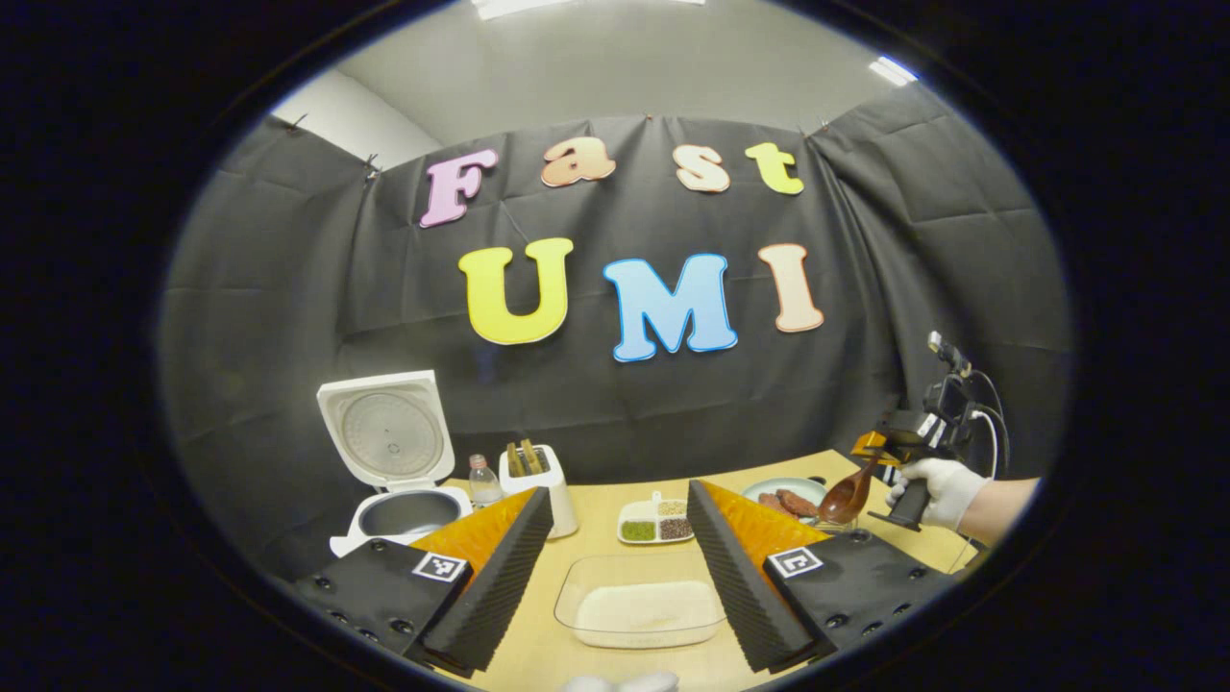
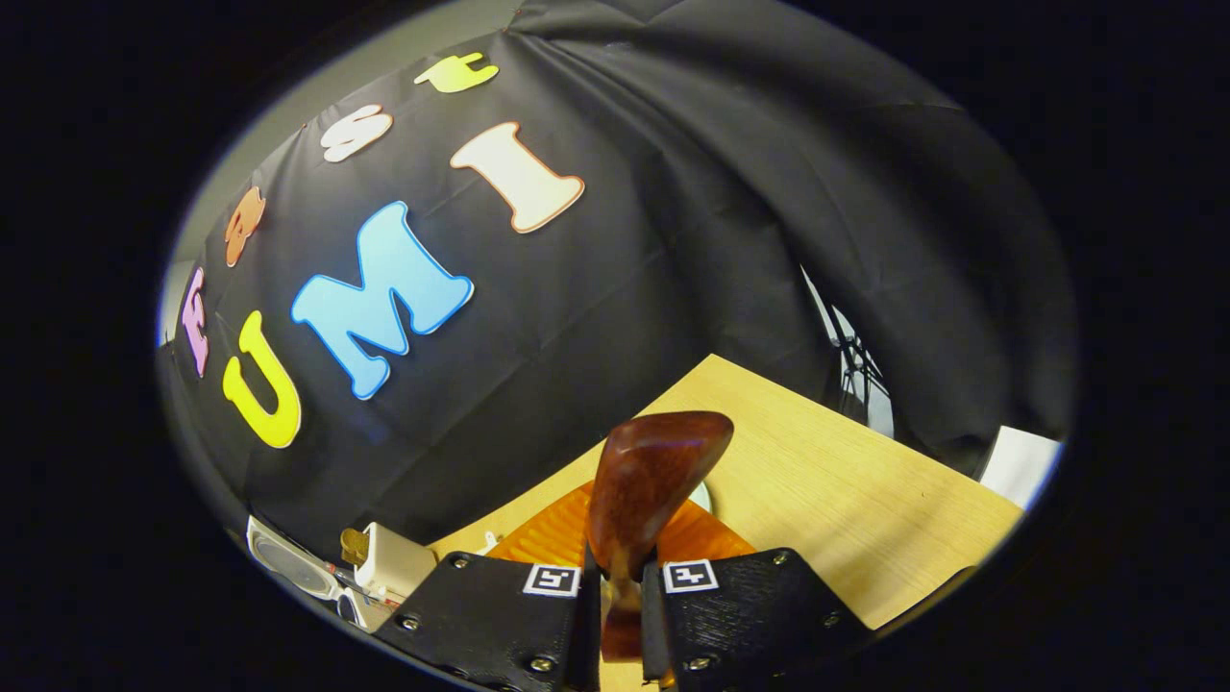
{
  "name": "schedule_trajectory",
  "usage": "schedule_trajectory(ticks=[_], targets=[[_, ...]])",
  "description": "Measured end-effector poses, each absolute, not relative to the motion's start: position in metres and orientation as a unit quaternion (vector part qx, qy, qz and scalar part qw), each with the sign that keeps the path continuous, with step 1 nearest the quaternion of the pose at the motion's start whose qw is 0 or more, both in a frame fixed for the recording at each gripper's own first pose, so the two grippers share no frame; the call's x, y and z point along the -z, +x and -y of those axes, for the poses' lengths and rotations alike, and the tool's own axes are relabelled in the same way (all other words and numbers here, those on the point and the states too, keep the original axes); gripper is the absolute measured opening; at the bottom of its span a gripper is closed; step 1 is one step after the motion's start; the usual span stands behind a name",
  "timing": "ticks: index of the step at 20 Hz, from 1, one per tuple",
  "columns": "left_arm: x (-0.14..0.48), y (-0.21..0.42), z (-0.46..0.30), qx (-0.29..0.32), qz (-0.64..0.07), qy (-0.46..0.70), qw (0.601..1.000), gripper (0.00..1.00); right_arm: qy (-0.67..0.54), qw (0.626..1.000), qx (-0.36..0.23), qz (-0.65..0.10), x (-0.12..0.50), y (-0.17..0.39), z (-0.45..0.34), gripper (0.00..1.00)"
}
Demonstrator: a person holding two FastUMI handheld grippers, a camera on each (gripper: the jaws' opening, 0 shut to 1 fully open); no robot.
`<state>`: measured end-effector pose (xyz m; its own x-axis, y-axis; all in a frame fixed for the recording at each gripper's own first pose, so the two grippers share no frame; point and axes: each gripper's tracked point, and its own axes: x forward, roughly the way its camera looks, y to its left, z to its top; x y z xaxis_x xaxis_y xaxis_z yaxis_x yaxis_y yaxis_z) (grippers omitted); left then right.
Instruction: Close the left gripper, press the button to open the rice cooker; take a wooden spoon from the chopstick holder with the right hand, scoop a spoonful of rice and pour it into the rice cooker, then put the wooden spoon back into the chopstick holder.
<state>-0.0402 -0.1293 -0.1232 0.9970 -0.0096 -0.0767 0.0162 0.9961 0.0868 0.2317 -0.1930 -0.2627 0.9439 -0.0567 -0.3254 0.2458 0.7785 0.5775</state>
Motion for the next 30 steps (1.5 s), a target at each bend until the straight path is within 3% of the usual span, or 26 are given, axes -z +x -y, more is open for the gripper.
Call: schedule_trajectory(ticks=[2, 9, 15, 18, 20, 26, 30], targets=[[0.125, -0.037, 0.131, 0.005, -0.039, 0.051, 0.998, 0.96, 0.321, 0.931, 0.085, -0.152, 0.275, 0.237, 0.196, 0.17], [0.136, -0.027, 0.134, 0.007, -0.051, 0.066, 0.996, 0.98, 0.292, 0.929, 0.096, -0.203, 0.331, 0.236, 0.191, 0.17], [0.139, -0.022, 0.128, 0.011, -0.054, 0.066, 0.996, 0.98, 0.306, 0.921, 0.11, -0.214, 0.338, 0.237, 0.192, 0.18], [0.135, -0.021, 0.122, 0.011, -0.05, 0.067, 0.996, 0.98, 0.294, 0.92, 0.133, -0.222, 0.337, 0.227, 0.209, 0.58], [0.13, -0.02, 0.118, 0.012, -0.044, 0.068, 0.997, 0.99, 0.258, 0.929, 0.155, -0.213, 0.327, 0.218, 0.223, 0.99], [0.114, -0.014, 0.097, 0.016, -0.031, 0.064, 0.997, 0.98, 0.15, 0.967, 0.162, -0.127, 0.219, 0.176, 0.23, 0.98], [0.097, -0.005, 0.07, 0.014, -0.016, 0.067, 0.998, 0.98, 0.119, 0.983, 0.123, -0.066, 0.135, 0.137, 0.186, 0.98]])
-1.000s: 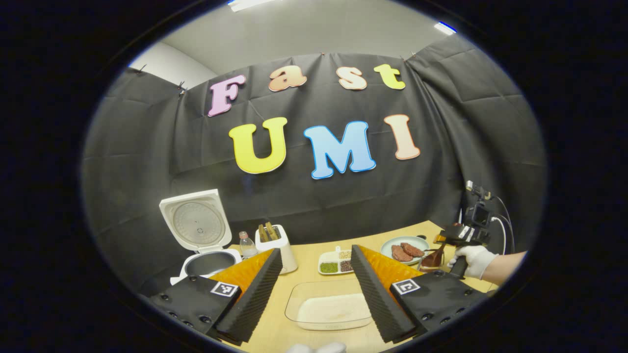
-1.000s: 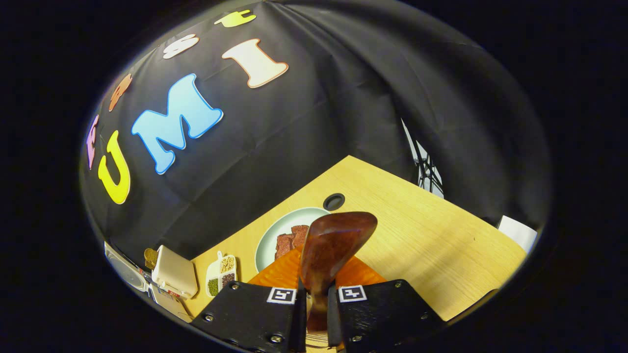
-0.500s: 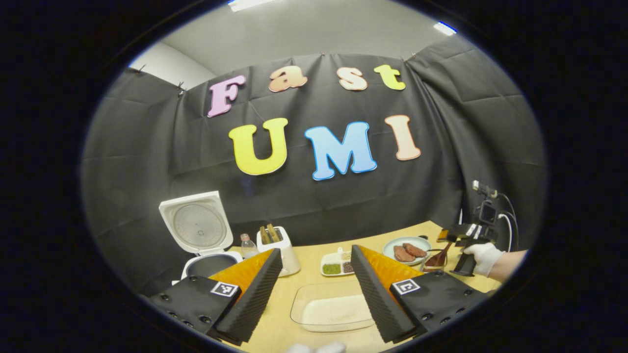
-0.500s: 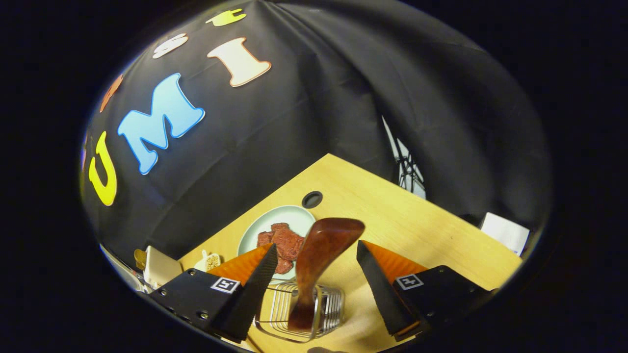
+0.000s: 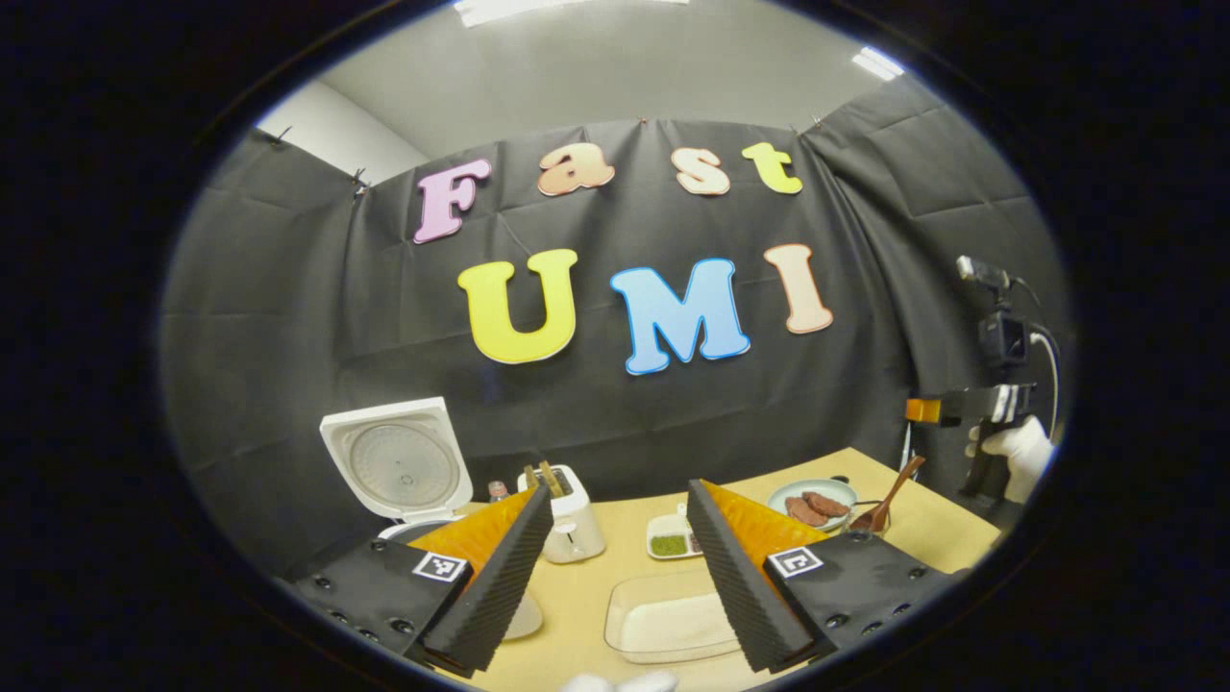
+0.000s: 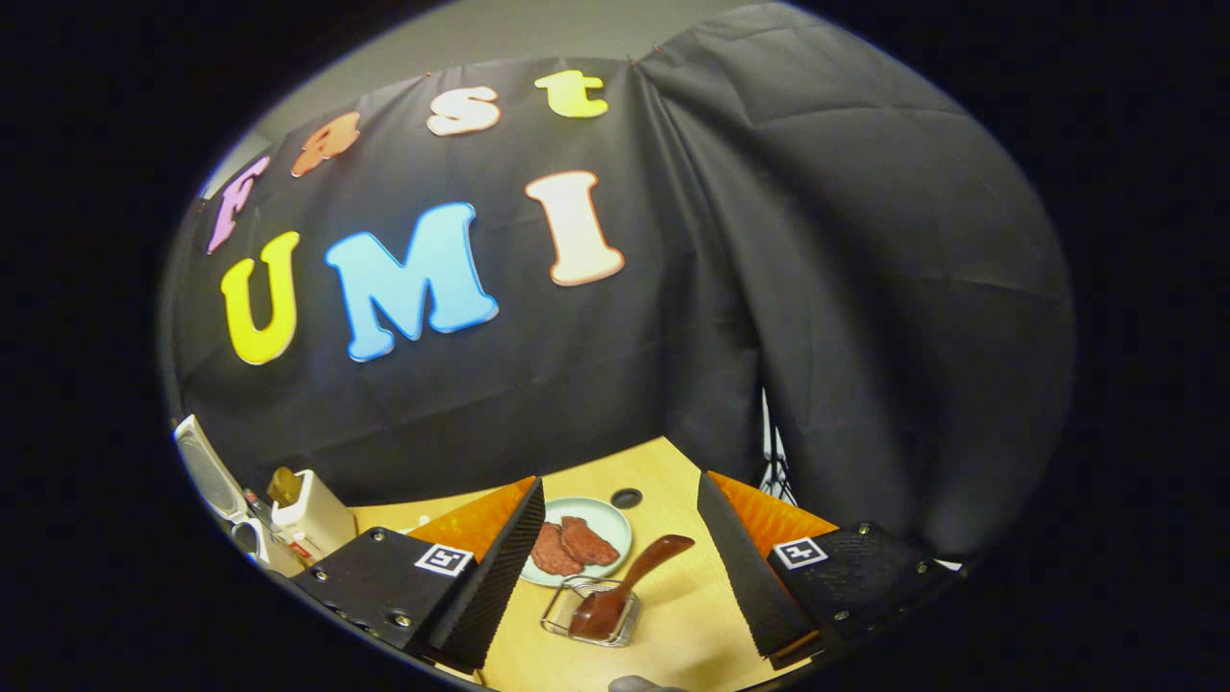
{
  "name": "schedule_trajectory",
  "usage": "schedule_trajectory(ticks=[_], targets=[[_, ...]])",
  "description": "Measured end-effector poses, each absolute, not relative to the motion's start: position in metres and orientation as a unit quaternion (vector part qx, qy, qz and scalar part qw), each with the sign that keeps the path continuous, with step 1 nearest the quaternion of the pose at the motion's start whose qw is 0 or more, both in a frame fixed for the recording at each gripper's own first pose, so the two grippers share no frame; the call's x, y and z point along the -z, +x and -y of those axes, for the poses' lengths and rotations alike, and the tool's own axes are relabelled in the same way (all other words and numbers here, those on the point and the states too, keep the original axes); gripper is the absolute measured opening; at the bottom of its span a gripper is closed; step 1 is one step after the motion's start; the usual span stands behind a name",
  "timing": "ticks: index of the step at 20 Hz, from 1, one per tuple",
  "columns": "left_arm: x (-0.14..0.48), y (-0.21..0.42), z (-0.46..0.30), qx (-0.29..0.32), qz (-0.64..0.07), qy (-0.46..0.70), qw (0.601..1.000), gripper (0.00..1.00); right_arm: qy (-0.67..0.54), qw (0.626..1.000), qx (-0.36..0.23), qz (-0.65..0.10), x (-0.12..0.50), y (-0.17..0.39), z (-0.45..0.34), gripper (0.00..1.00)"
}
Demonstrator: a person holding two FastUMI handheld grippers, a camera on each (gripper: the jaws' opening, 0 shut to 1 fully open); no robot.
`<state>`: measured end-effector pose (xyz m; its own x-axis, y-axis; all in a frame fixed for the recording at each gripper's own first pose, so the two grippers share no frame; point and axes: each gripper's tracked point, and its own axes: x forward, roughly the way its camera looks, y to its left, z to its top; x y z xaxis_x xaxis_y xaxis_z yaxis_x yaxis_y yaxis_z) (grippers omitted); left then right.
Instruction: Close the left gripper, press the button to open the rice cooker; take a wooden spoon from the chopstick holder with the right hand, scoop a spoonful of rice and pour it into the rice cooker, then put the wooden spoon back into the chopstick holder.
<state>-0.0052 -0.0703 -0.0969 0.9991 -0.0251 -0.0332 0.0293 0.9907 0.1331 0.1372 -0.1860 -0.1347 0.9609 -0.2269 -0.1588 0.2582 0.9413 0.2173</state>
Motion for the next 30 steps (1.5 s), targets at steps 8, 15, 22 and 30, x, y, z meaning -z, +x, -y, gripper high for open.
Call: schedule_trajectory(ticks=[8, 15, 22, 30], targets=[[0.055, 0.008, 0.007, -0.003, 0.012, 0.047, 0.999, 0.99, 0.035, 0.999, 0.036, -0.022, 0.081, 0.041, 0.063, 0.98], [0.032, 0.021, -0.057, -0.037, 0.019, 0.024, 0.999, 0.98, 0.021, 0.999, 0.006, -0.044, 0.093, 0.003, 0.011, 0.98], [0.002, 0.097, -0.154, -0.113, 0.01, 0.039, 0.993, 0.98, 0.005, 0.999, -0.006, -0.048, 0.076, 0.004, -0.008, 0.98], [-0.053, 0.215, -0.263, -0.18, 0.04, 0.032, 0.982, 0.96, 0.005, 0.997, -0.001, -0.071, 0.08, 0.012, -0.013, 0.98]])
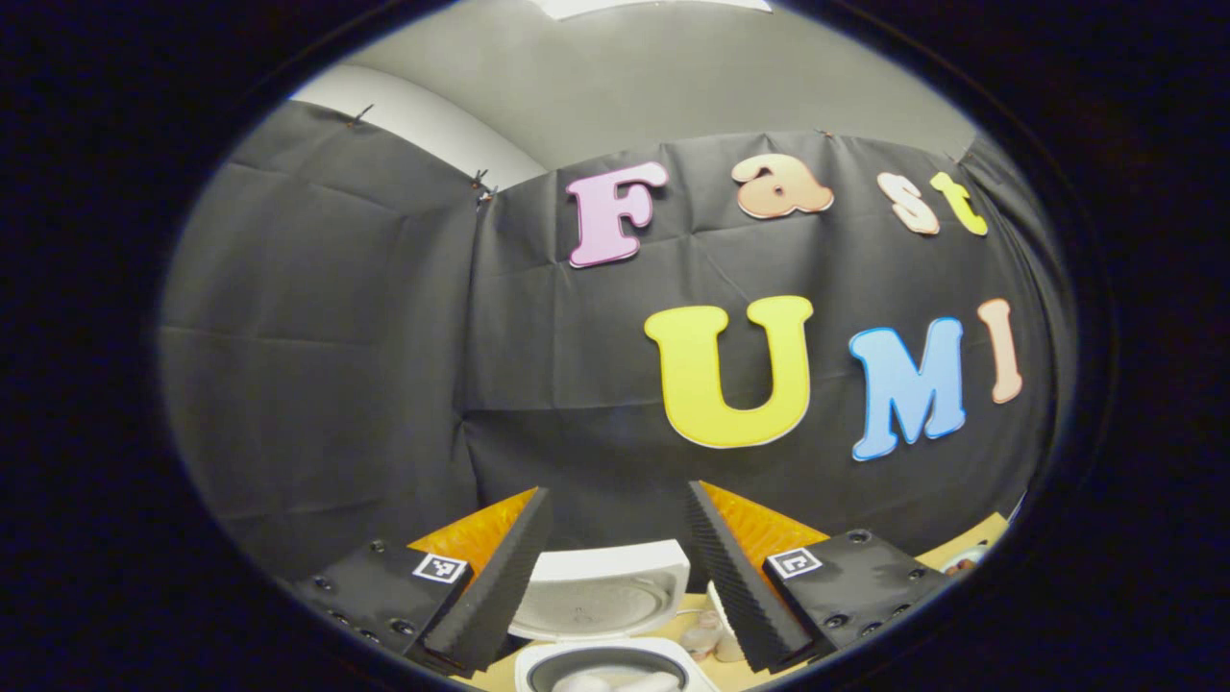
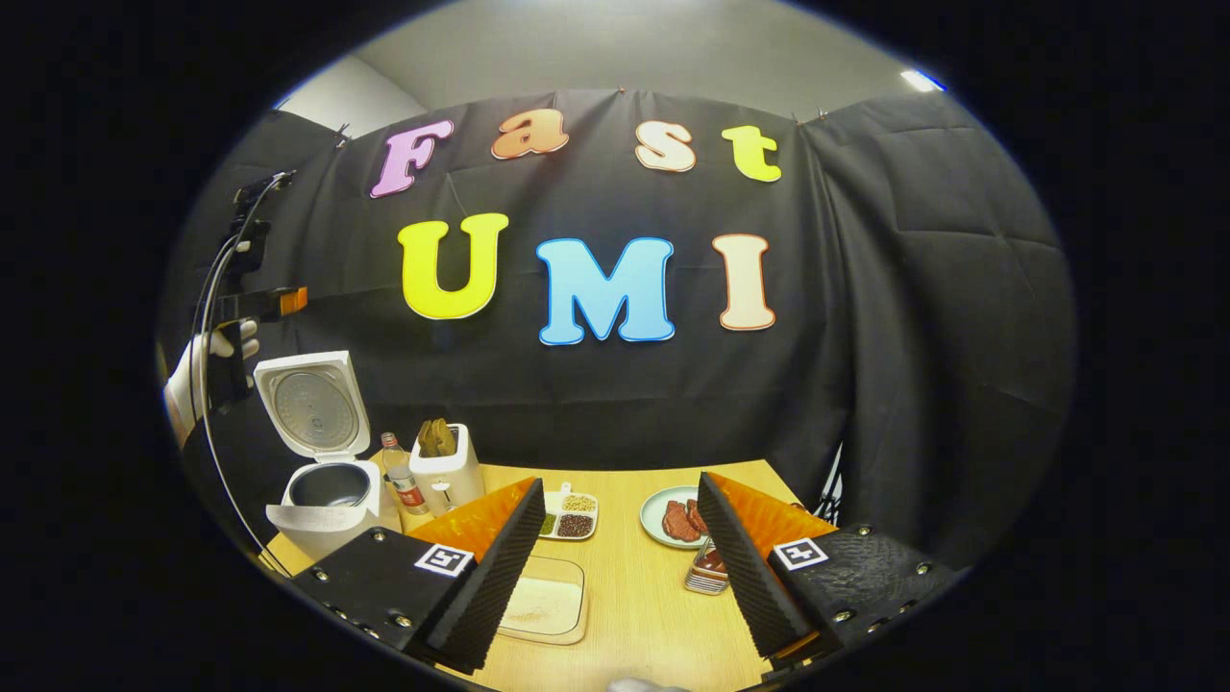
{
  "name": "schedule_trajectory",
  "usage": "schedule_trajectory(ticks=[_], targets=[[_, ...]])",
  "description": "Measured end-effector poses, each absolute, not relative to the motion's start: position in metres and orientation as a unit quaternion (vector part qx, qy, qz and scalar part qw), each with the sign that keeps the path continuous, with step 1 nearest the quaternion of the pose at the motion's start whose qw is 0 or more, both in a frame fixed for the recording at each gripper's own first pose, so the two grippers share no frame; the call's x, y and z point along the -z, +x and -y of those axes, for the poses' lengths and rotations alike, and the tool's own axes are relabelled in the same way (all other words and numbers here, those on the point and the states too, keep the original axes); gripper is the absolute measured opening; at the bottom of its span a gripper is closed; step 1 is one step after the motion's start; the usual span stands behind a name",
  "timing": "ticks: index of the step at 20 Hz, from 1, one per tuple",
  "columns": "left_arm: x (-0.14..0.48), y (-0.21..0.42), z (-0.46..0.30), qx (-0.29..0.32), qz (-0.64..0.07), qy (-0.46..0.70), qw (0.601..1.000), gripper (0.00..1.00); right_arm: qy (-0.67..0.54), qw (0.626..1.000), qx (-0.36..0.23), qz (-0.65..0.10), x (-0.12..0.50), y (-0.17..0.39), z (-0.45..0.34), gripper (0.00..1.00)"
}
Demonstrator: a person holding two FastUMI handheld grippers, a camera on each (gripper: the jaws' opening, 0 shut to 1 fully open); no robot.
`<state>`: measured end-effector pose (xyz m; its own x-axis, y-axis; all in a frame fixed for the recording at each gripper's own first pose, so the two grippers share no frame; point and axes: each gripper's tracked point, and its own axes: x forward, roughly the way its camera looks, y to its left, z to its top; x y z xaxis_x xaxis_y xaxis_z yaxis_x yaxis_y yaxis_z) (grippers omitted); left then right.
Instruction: Close the left gripper, press the button to open the rice cooker; take a wooden spoon from the chopstick holder with the right hand, scoop a spoonful of rice and pour it into the rice cooker, then put the wooden spoon back into the chopstick holder.
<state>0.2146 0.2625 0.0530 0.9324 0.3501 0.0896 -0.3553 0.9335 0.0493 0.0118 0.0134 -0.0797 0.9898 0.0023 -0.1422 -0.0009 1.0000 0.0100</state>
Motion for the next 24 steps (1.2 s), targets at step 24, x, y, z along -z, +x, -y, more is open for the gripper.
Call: schedule_trajectory(ticks=[24], targets=[[0.085, 0.289, -0.332, -0.238, -0.159, -0.035, 0.957, 0.98, 0.049, 0.99, -0.037, -0.127, 0.103, 0.044, -0.017, 0.98]])
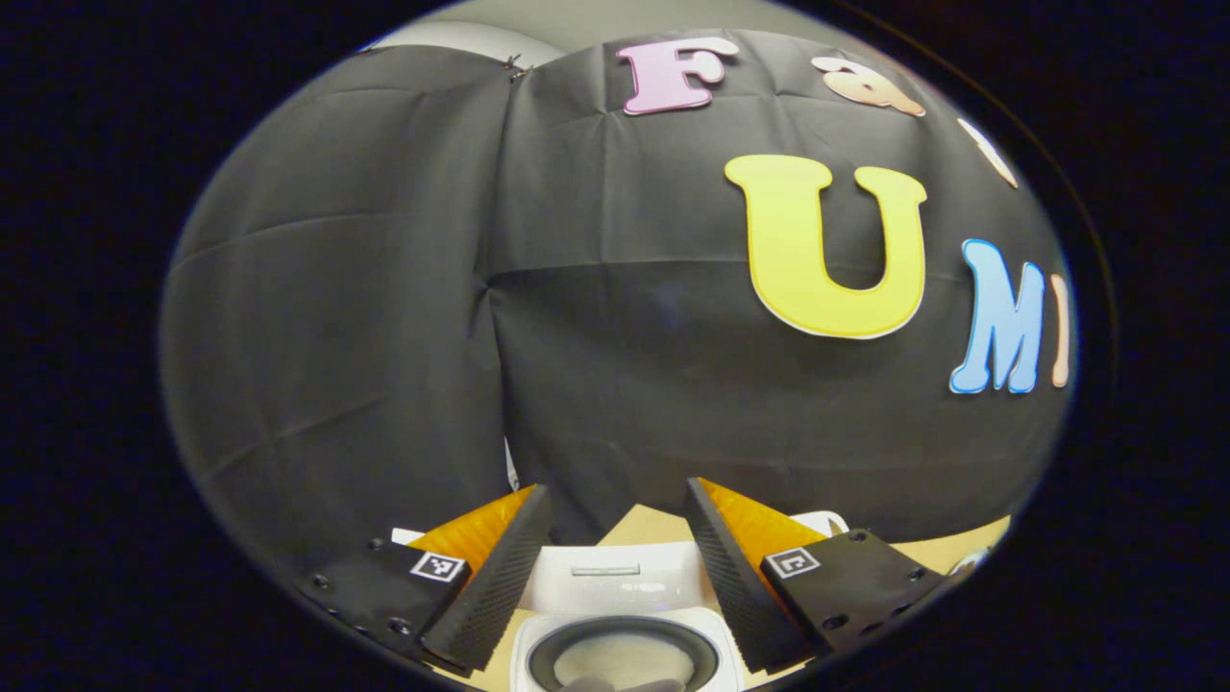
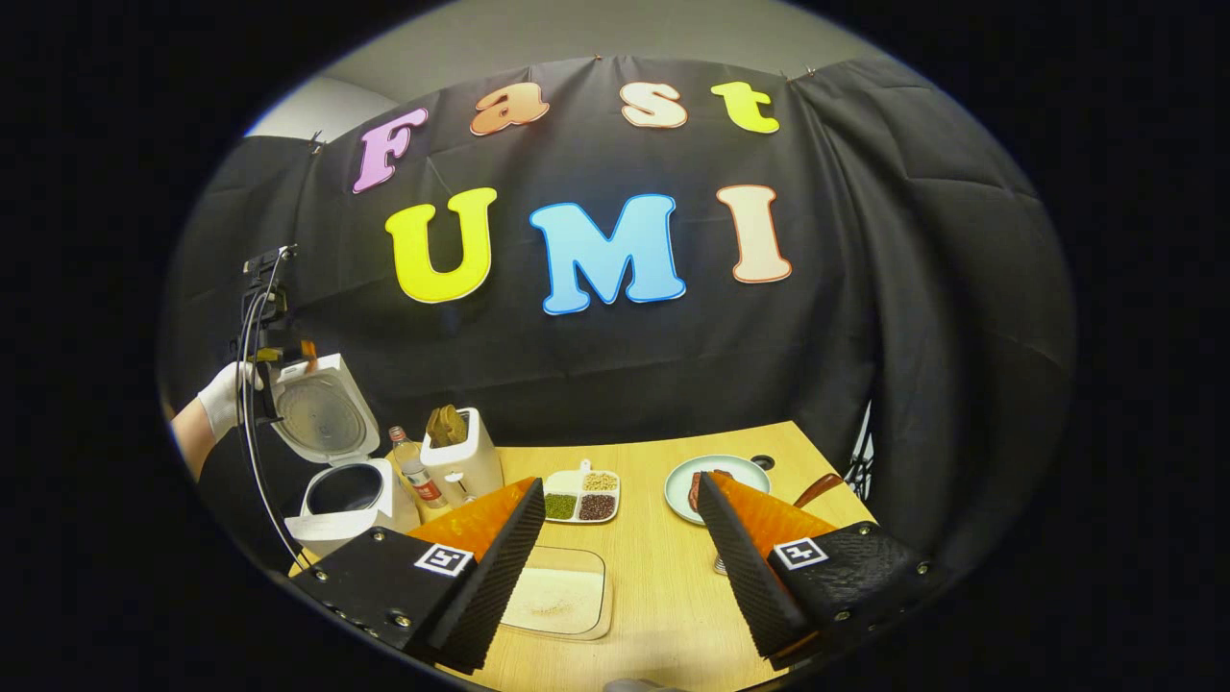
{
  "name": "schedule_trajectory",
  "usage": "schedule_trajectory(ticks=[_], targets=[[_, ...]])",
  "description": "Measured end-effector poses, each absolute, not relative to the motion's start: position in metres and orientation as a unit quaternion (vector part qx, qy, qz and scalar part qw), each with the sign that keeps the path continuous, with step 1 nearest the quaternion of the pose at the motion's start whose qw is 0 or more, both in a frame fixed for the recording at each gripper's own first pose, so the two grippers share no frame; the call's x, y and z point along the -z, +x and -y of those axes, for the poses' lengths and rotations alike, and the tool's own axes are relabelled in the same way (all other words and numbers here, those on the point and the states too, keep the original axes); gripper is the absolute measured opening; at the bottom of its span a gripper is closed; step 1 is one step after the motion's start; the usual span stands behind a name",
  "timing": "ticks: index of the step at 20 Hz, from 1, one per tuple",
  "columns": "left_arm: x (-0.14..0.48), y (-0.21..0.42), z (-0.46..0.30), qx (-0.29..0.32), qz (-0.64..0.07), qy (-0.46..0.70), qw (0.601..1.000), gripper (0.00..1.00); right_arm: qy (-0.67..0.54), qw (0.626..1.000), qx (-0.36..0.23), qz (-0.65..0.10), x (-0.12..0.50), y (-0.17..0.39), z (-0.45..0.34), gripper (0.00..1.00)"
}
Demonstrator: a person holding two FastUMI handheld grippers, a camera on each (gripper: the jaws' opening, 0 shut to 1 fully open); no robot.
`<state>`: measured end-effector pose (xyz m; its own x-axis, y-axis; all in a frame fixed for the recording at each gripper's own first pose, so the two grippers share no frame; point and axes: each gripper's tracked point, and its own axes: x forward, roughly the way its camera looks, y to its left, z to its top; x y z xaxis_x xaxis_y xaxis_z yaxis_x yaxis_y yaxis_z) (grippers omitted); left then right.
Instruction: Close the left gripper, press the button to open the rice cooker; take a wooden spoon from the chopstick holder with the right hand, scoop a spoonful of rice and pour it into the rice cooker, then put the wooden spoon back into the chopstick holder.
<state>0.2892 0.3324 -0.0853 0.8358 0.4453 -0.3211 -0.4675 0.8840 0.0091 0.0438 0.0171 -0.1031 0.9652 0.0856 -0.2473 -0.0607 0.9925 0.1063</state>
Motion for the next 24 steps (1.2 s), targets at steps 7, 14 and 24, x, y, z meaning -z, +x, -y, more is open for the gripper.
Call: schedule_trajectory(ticks=[7, 14, 24], targets=[[0.101, 0.252, -0.306, -0.234, -0.206, -0.051, 0.949, 0.99, 0.055, 0.988, -0.055, -0.136, 0.108, 0.039, -0.013, 0.98], [0.182, 0.191, -0.268, -0.21, -0.323, -0.105, 0.917, 1.0, 0.055, 0.986, -0.069, -0.144, 0.115, 0.026, -0.017, 0.98], [0.279, 0.147, -0.238, -0.181, -0.421, -0.103, 0.883, 0.97, 0.067, 0.983, -0.076, -0.155, 0.12, 0.013, -0.023, 0.98]])
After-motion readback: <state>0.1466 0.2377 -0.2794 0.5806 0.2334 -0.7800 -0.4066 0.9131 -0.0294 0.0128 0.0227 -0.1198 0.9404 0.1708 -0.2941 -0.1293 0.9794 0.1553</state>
